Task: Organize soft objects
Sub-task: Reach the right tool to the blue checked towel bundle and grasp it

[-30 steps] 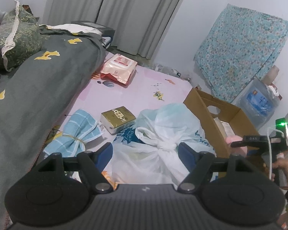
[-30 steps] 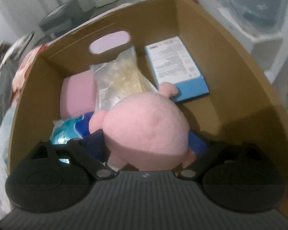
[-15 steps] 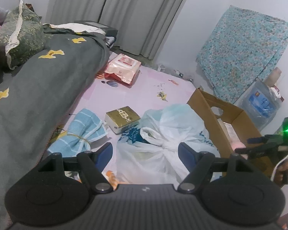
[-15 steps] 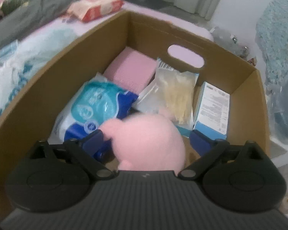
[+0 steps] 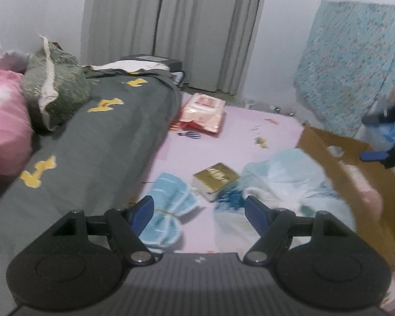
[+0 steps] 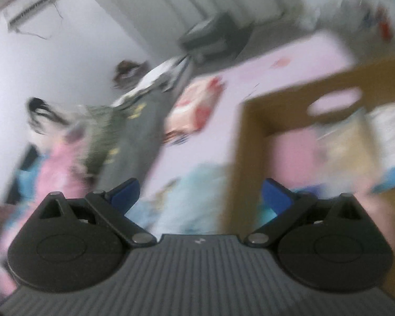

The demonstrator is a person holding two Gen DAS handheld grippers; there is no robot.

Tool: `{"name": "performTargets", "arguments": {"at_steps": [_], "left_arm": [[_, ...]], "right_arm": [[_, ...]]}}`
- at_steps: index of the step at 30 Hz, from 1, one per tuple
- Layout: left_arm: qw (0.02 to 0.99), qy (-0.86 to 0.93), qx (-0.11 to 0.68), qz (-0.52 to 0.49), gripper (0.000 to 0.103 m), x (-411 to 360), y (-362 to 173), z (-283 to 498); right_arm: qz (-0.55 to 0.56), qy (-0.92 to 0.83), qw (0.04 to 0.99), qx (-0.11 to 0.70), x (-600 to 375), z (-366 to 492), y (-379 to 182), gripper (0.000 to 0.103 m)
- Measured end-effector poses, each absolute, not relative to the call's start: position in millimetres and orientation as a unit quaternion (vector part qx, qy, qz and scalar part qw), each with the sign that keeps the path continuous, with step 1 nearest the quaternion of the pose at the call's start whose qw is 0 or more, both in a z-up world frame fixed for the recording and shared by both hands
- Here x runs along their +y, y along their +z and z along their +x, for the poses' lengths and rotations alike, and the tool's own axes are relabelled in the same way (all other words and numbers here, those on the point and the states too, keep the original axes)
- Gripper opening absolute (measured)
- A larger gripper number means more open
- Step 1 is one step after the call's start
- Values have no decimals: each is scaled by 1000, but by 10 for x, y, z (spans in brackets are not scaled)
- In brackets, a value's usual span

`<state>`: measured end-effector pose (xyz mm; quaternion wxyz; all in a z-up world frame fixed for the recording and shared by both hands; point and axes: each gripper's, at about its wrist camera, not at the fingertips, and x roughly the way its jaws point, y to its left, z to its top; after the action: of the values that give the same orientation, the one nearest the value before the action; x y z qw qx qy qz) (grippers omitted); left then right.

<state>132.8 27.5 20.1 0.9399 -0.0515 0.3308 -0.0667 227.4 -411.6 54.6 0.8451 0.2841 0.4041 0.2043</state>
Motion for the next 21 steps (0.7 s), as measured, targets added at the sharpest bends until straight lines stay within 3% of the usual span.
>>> {"name": "performTargets", "arguments": {"at_steps": [10, 21], "left_arm": [[935, -52, 350, 25, 76, 321, 46, 1527], [894, -39, 441, 62, 74, 340, -466, 2122]], "right_arm": [[353, 327, 712, 511, -2482, 2900, 109, 93], [247, 275, 683, 630, -1193, 3233, -445, 92]]}}
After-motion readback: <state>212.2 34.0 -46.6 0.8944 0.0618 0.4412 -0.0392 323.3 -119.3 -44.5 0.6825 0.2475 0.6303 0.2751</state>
